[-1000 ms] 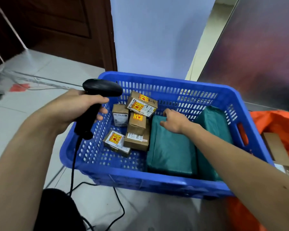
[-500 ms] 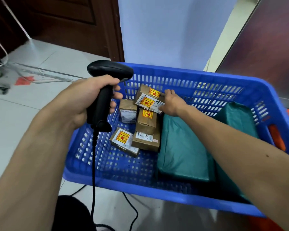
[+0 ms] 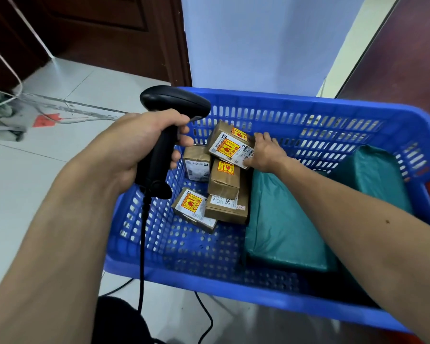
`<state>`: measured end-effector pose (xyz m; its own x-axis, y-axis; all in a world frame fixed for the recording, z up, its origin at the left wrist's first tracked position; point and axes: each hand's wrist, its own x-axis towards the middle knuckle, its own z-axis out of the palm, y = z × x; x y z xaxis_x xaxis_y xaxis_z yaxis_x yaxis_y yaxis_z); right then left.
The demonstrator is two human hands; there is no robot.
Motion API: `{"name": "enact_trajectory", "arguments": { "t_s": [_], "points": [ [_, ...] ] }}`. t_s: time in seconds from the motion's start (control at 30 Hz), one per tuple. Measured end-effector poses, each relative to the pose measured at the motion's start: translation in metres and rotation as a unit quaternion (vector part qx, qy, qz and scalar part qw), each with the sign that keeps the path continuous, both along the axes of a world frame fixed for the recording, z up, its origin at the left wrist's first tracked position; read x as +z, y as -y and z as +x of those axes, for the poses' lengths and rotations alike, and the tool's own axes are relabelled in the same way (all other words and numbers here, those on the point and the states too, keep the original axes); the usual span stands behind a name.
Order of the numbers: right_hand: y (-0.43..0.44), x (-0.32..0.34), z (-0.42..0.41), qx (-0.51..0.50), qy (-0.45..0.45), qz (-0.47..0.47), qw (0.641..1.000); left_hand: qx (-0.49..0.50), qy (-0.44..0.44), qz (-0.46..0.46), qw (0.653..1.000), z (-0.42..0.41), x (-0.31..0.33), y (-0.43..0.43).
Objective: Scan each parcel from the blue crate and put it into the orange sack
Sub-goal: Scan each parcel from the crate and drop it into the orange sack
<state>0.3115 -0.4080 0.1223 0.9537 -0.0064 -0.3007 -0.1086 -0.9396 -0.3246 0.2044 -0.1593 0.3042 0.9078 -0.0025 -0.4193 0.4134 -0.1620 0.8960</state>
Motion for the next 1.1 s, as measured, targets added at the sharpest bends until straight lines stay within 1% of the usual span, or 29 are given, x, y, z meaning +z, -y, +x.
{"name": "enact_trajectory", "arguments": {
  "t_s": [0.2, 0.3, 0.43, 0.7, 0.8, 0.93, 1.0, 1.1],
  "points": [
    [-0.005, -0.004, -0.002, -0.009, -0.067, -0.008, 0.998, 0.002, 0.013, -0.022, 1.000, -0.005, 0.006, 0.005],
    [-0.011, -0.009, -0.006, -0.024, -0.041, -0.002, 0.999, 0.002, 0.014, -0.027, 1.000, -0.008, 0.010, 0.004],
    [-0.017, -0.014, -0.015, -0.062, -0.052, 0.062, 0.995, 0.004, 0.019, -0.023, 1.000, -0.011, 0.013, -0.002],
    [-0.003, 0.010, -0.035, -0.064, -0.030, 0.029, 0.997, 0.023, 0.042, -0.025, 0.999, -0.023, 0.024, 0.000],
    [0.009, 0.035, -0.047, -0.076, -0.004, 0.024, 0.997, 0.029, 0.049, -0.033, 0.998, -0.030, 0.028, 0.004],
    [0.030, 0.086, -0.073, -0.089, 0.058, 0.025, 0.994, 0.027, 0.055, -0.066, 0.996, -0.041, 0.038, 0.015],
    [0.039, 0.109, -0.091, -0.090, 0.094, 0.039, 0.991, 0.023, 0.058, -0.076, 0.995, -0.051, 0.042, 0.020],
    [0.050, 0.144, -0.120, -0.103, 0.144, 0.064, 0.982, 0.002, 0.082, -0.064, 0.995, -0.067, 0.046, 0.028]
  ]
}}
